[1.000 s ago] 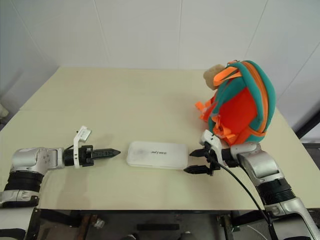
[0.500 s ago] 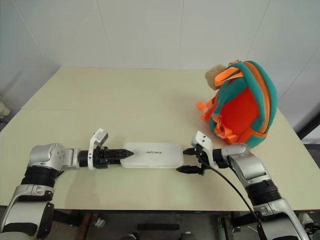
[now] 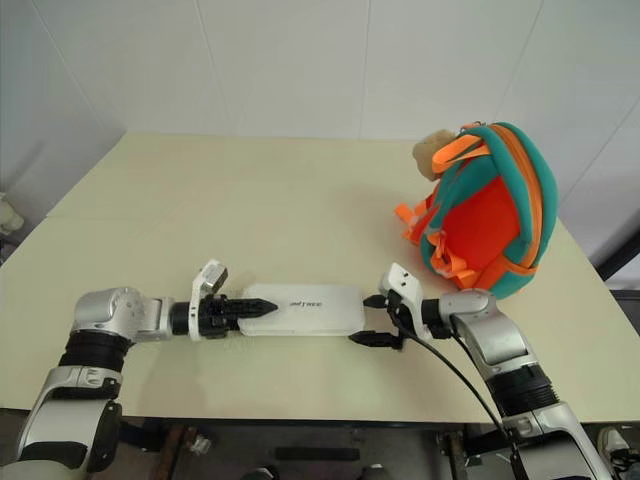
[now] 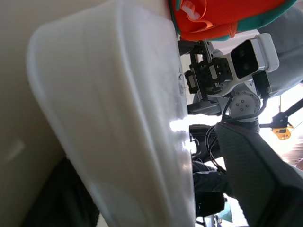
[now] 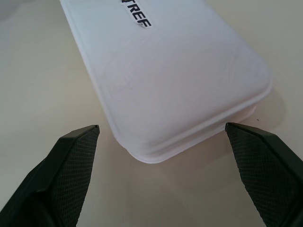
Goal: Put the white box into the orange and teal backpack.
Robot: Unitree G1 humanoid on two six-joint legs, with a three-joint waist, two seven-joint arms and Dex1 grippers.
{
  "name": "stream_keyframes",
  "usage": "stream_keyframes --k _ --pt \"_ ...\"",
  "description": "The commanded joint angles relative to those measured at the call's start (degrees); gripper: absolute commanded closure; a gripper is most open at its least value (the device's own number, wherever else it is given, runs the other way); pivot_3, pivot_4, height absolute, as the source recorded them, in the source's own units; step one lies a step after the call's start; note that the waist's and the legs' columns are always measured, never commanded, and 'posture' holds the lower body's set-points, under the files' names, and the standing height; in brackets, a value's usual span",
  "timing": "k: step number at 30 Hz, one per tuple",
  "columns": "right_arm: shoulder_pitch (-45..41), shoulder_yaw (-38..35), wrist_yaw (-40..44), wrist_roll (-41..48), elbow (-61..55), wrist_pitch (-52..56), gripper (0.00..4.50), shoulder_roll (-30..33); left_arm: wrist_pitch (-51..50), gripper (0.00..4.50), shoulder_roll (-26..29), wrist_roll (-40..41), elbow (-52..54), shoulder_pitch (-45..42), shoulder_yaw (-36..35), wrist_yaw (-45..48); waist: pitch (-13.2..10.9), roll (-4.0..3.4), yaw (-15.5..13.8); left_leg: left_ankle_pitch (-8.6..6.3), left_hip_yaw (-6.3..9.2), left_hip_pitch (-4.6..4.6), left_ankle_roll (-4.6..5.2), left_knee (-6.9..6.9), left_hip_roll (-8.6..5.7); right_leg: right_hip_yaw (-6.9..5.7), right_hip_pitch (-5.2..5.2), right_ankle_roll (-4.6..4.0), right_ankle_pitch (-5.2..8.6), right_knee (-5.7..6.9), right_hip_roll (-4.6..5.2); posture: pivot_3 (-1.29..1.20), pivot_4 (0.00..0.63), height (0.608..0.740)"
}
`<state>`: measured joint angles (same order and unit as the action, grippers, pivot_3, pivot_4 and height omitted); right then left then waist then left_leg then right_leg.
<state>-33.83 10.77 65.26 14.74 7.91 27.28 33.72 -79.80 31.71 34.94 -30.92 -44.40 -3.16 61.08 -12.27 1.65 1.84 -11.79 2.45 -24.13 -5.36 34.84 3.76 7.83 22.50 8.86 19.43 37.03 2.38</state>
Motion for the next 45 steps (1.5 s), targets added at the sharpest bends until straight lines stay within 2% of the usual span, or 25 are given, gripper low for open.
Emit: stream_keyframes --k 1,4,5,8,13,17,20,24,28,33,39,42,45 --pt "0.71 -2.43 -0.32 0.18 -1.78 -2.49 0.00 1.49 -1.01 2.19 -0.12 1.33 0.02 0.72 0.69 1.04 0.00 0.00 0.05 0.00 0.00 0.00 0.00 -0.02 0.00 0.00 0.01 0.00 0.00 0.00 0.00 0.00 0.150 0.740" --pt "1.37 -3.90 -1.58 0.17 -2.51 -3.45 0.00 2.45 -1.06 3.07 -0.18 2.30 1.29 1.50 0.26 1.35 0.00 0.00 0.05 0.00 0.00 0.00 0.00 -0.05 0.00 0.00 0.02 0.00 0.00 -0.01 0.00 0.00 0.150 0.740" --pt "1.74 -5.08 -2.51 0.67 -3.30 -3.09 0.00 2.73 -1.18 3.17 -0.34 2.75 1.97 1.90 -0.28 1.07 0.00 0.00 0.06 0.00 0.00 0.00 0.00 -0.04 0.00 0.00 0.02 0.00 0.00 -0.01 0.00 0.00 0.150 0.740" --pt "3.14 -8.39 -5.29 1.78 -6.16 -1.74 0.00 3.22 -1.32 3.17 -0.64 3.94 4.46 3.35 -1.81 0.17 0.00 0.00 0.03 0.00 0.00 0.00 -0.01 -0.06 0.00 0.00 0.02 0.00 0.00 -0.01 0.00 0.00 0.150 0.740" --pt "8.89 -20.20 -15.36 6.81 -18.61 6.05 0.00 3.01 2.02 3.17 -1.28 5.83 8.22 6.55 -10.09 -4.38 0.00 0.00 -0.01 0.00 0.01 -0.02 -0.01 -0.17 0.00 0.01 0.06 -0.02 0.01 -0.04 0.03 0.00 0.150 0.740" --pt "9.54 -26.56 -27.58 5.49 -25.56 12.94 0.00 1.87 5.09 3.17 0.30 5.38 9.46 9.53 -13.81 -6.94 0.00 0.00 0.27 0.02 0.01 0.02 -0.04 -0.16 0.01 0.00 0.07 -0.03 0.01 -0.01 0.02 0.00 0.150 0.740" --pt "6.55 -28.08 -35.90 3.87 -25.74 15.73 0.00 0.27 6.83 3.17 0.97 4.84 10.34 11.23 -14.14 -7.87 0.01 0.03 0.53 0.02 0.00 0.03 -0.05 -0.15 0.01 0.01 0.07 -0.06 -0.01 -0.02 0.04 0.00 0.150 0.740" --pt "0.23 -27.04 -44.26 0.60 -18.97 13.92 0.00 -3.03 8.65 3.17 1.08 4.78 10.57 11.59 -13.53 -8.28 0.01 0.03 0.98 0.06 -0.01 0.04 -0.05 -0.15 0.00 0.00 0.07 -0.12 -0.07 -0.04 0.05 0.00 0.150 0.740" --pt "-10.03 -24.92 -50.56 -3.76 -2.59 4.93 0.00 -7.15 9.75 3.17 0.13 5.38 11.53 11.50 -13.31 -8.74 0.02 0.04 1.48 0.13 -0.06 0.04 -0.01 -0.18 0.00 0.00 0.05 -0.13 -0.22 -0.17 0.08 0.00 0.150 0.740" --pt "-21.80 -23.96 -52.44 -4.81 16.76 -5.61 0.00 -11.99 9.53 3.17 -0.17 7.70 14.77 14.05 -15.55 -9.59 0.01 0.03 1.82 0.17 -0.05 0.04 -0.03 -0.42 0.00 0.00 0.11 -0.10 -0.24 -0.18 0.07 0.00 0.150 0.740" --pt "-29.96 -21.86 -53.31 -7.18 34.04 -18.61 0.00 -15.10 9.88 3.17 -0.37 10.23 18.09 18.90 -19.36 -12.23 0.02 0.03 2.97 0.28 -0.06 0.03 -0.23 -0.88 0.03 -0.01 0.27 -0.19 -0.12 -0.27 0.07 0.00 0.150 0.740" --pt "-31.06 -19.65 -50.93 -8.90 39.27 -24.67 0.56 -15.79 11.59 3.17 -0.59 11.04 19.60 19.88 -20.42 -13.25 0.02 0.03 3.16 0.28 -0.06 0.03 -0.22 -0.89 0.02 -0.01 0.27 -0.19 -0.12 -0.29 0.08 0.00 0.150 0.740" --pt "-30.87 -18.90 -46.91 -7.88 39.26 -26.82 1.56 -16.44 12.88 3.17 0.19 11.83 20.18 19.95 -21.68 -13.59 0.01 0.03 3.20 0.29 -0.06 0.04 -0.22 -0.87 0.02 -0.01 0.27 -0.18 -0.12 -0.21 0.07 0.00 0.150 0.740"
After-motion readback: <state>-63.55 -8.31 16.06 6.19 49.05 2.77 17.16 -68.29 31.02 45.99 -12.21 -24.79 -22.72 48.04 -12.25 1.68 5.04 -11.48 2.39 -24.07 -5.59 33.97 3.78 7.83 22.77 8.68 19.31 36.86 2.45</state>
